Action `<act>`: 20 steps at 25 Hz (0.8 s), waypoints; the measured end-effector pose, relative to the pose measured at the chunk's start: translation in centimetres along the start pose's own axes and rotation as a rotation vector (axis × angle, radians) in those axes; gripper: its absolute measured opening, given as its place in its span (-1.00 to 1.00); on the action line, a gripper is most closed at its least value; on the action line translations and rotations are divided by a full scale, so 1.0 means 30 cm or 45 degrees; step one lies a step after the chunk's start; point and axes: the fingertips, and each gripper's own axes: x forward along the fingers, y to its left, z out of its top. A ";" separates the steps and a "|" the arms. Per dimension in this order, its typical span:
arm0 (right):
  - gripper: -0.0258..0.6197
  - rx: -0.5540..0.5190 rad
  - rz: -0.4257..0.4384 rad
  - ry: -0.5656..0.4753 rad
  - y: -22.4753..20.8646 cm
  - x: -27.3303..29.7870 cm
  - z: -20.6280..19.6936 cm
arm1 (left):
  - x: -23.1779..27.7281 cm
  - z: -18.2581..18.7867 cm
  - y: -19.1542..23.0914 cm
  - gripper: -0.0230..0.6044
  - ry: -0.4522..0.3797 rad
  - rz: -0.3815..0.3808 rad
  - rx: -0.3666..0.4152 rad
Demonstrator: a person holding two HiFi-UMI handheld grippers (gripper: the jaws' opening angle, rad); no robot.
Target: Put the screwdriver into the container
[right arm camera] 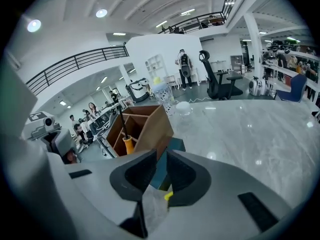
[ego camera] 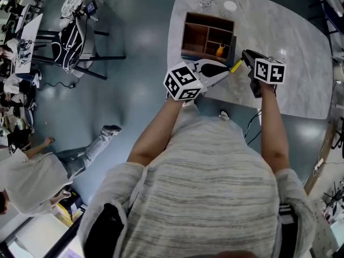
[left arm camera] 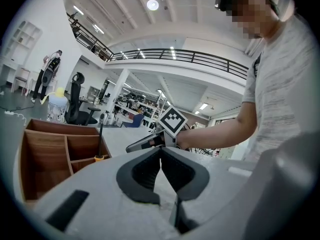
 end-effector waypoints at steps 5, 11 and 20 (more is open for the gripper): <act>-0.78 0.063 -0.049 0.068 -0.052 0.032 -0.067 | -0.002 -0.012 0.009 -0.87 0.003 0.003 -0.013; -0.77 0.145 -0.085 0.133 -0.106 0.077 -0.138 | -0.011 -0.025 0.016 -0.87 0.011 0.003 -0.029; -0.77 0.232 -0.150 0.231 -0.168 0.125 -0.222 | -0.034 -0.035 0.033 -0.87 0.016 0.007 -0.050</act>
